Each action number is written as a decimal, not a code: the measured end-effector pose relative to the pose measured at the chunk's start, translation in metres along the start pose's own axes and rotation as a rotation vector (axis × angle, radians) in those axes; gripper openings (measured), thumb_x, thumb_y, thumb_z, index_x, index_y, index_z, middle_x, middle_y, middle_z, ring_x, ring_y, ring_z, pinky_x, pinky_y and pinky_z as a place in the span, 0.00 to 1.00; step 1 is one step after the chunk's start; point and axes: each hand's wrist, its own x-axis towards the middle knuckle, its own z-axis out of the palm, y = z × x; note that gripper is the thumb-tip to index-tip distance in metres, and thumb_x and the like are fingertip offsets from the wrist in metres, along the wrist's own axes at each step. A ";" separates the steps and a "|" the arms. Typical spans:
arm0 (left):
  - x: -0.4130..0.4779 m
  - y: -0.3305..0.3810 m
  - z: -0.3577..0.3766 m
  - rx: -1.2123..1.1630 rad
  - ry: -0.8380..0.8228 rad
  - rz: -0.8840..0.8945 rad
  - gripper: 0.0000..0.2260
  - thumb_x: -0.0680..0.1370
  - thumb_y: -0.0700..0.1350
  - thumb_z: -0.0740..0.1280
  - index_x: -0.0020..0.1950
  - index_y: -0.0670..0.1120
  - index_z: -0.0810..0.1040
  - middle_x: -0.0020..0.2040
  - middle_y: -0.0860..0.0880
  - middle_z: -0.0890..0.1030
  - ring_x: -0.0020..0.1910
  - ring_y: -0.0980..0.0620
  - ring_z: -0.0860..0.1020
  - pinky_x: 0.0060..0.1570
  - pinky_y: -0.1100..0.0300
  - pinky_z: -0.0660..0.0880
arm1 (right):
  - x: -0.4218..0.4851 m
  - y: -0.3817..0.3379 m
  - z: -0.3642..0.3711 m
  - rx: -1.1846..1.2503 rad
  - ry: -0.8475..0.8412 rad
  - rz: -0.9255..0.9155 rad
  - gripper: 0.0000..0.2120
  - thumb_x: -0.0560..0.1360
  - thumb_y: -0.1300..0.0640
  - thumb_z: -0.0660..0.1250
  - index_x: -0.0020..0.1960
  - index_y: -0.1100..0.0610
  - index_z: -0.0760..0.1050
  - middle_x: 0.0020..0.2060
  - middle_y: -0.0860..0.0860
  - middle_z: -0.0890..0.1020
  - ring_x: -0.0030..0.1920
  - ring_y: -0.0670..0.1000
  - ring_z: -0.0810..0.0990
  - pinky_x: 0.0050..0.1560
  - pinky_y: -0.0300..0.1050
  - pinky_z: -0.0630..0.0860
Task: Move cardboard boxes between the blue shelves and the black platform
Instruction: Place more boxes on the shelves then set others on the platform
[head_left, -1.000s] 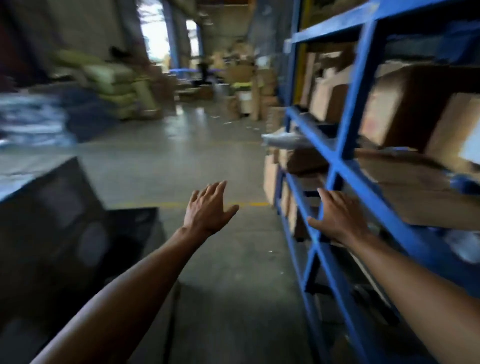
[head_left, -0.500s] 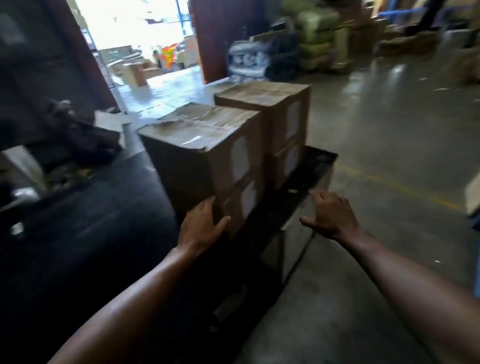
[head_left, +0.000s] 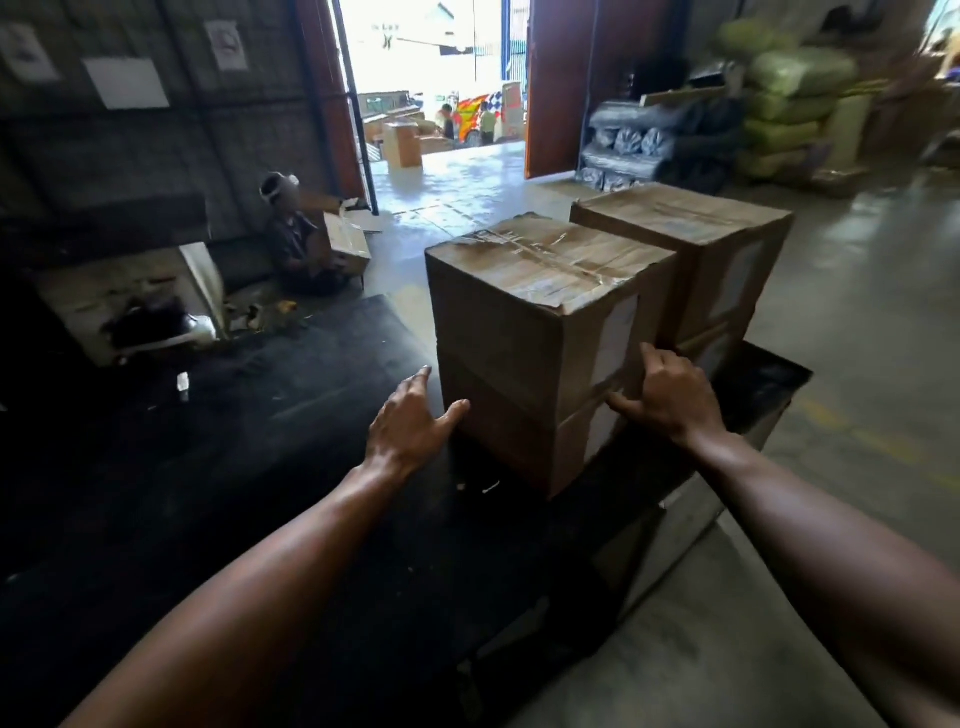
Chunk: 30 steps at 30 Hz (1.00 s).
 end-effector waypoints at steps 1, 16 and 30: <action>0.009 0.010 0.005 -0.030 0.001 -0.003 0.38 0.76 0.64 0.66 0.79 0.46 0.60 0.76 0.45 0.67 0.74 0.46 0.66 0.69 0.49 0.66 | 0.012 0.009 -0.004 0.003 0.017 0.009 0.44 0.70 0.34 0.67 0.74 0.63 0.62 0.65 0.62 0.74 0.64 0.63 0.73 0.64 0.59 0.71; 0.115 0.156 0.107 -0.573 0.277 -0.215 0.54 0.65 0.77 0.64 0.81 0.49 0.50 0.76 0.44 0.67 0.74 0.48 0.67 0.73 0.49 0.65 | 0.213 0.129 -0.012 0.363 0.038 -0.130 0.44 0.73 0.31 0.62 0.76 0.63 0.60 0.70 0.63 0.70 0.71 0.61 0.68 0.71 0.53 0.65; 0.131 0.175 0.120 -0.718 0.380 -0.281 0.43 0.65 0.54 0.80 0.75 0.46 0.64 0.60 0.50 0.82 0.56 0.57 0.82 0.57 0.56 0.79 | 0.294 0.129 -0.001 0.875 -0.423 -0.262 0.25 0.71 0.46 0.75 0.65 0.47 0.72 0.53 0.43 0.79 0.45 0.35 0.79 0.43 0.23 0.70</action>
